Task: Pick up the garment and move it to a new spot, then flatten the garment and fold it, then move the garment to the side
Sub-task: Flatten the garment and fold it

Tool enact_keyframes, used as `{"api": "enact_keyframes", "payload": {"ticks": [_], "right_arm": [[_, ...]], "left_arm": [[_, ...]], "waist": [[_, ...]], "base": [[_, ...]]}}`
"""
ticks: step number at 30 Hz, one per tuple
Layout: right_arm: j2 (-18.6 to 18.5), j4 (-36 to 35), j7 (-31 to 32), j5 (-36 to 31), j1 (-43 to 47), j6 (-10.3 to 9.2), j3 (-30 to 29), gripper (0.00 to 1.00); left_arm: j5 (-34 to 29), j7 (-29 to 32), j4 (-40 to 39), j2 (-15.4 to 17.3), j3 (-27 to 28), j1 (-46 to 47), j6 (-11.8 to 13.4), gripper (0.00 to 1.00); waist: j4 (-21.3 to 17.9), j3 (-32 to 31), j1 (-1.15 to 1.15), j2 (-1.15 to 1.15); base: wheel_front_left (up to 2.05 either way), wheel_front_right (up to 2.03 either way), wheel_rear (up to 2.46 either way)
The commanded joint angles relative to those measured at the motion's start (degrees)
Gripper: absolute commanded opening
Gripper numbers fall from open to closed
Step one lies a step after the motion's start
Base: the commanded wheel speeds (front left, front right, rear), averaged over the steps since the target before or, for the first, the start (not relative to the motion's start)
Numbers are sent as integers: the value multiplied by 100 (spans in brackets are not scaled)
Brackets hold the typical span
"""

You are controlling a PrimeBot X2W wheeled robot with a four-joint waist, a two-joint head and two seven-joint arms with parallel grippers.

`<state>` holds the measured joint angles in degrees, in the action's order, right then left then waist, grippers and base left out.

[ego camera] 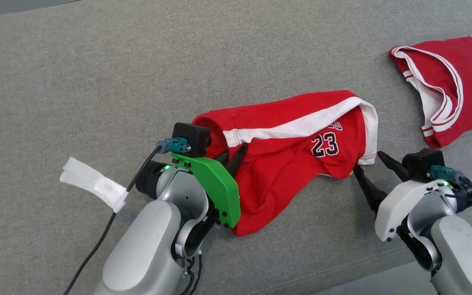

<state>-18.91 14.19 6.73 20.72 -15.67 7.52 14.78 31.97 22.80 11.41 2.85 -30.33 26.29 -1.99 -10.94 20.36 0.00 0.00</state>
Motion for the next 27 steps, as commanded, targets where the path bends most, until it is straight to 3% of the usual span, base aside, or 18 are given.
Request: {"api": "enact_keyframes", "payload": {"ticks": [1,2,3,4,5,12,19,27], "right_arm": [[-24,23,-9,56,-77,-5,34,100],[-38,39,6,97,-103,-5,102,100],[-79,45,-16,120,-146,-6,169,91],[-107,62,-70,168,-183,-6,185,34],[-115,94,-60,238,-199,-6,245,0],[-447,-226,-57,587,-81,-6,351,0],[-774,-1137,202,843,300,-6,116,0],[-1139,-2777,497,1084,867,-5,-1155,0]], "left_arm": [[21,-45,22,12,-22,111,14,5],[40,-65,80,12,-47,148,17,0],[70,-94,128,11,-68,182,16,0],[94,-124,167,12,-87,211,10,0],[114,-156,214,13,-109,240,2,0],[270,-444,363,13,-72,391,26,0],[290,-643,28,156,82,357,53,0],[302,-689,-1631,445,238,-73,207,0]], "waist": [[-5,2,0,0],[-9,5,0,0],[-12,9,0,0],[-15,10,0,0],[-18,5,0,0],[-61,-36,0,0],[-186,-145,0,0],[-148,-397,0,0]], "base": [[0,0,0],[0,0,0],[0,0,0],[0,0,0],[0,0,0],[0,0,0],[0,0,0],[0,0,0]]}}
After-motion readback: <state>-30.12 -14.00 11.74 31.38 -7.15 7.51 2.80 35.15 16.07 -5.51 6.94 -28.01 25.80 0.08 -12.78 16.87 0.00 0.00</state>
